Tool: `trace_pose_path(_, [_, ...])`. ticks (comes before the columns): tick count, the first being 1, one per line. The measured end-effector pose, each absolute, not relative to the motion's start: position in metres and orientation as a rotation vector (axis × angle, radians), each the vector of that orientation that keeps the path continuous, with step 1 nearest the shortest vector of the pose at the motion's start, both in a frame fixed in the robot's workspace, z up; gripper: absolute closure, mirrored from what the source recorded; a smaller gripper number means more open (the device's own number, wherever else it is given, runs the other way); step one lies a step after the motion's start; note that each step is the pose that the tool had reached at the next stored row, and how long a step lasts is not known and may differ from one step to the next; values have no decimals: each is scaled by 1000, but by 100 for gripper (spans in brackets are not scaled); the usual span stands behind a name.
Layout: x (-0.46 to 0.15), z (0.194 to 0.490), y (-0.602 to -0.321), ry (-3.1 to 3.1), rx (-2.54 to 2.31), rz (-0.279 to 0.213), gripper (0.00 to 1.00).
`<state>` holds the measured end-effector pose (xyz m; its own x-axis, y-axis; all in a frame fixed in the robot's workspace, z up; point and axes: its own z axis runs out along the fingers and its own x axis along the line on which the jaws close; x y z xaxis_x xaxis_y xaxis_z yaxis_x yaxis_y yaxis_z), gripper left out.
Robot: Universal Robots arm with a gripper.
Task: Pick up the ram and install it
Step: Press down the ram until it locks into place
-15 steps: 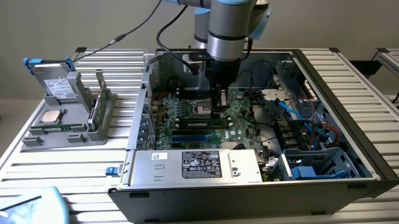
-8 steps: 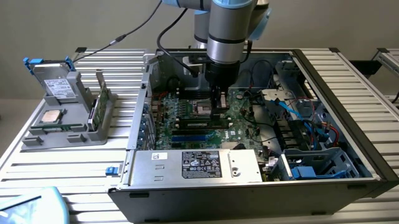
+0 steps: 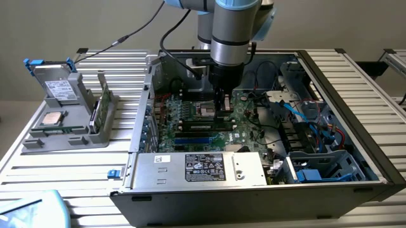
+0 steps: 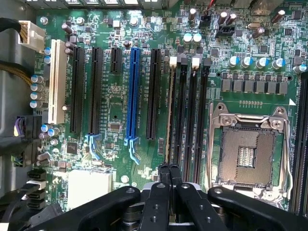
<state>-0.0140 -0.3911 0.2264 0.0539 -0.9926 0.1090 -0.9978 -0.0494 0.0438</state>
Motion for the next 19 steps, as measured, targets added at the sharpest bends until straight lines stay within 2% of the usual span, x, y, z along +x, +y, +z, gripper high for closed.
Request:
trace_pose_path(10, [-16, 234, -391, -2093, 2205, 64, 90])
trace_pose_path(19, [-46, 236, -391, -2096, 2208, 57, 90])
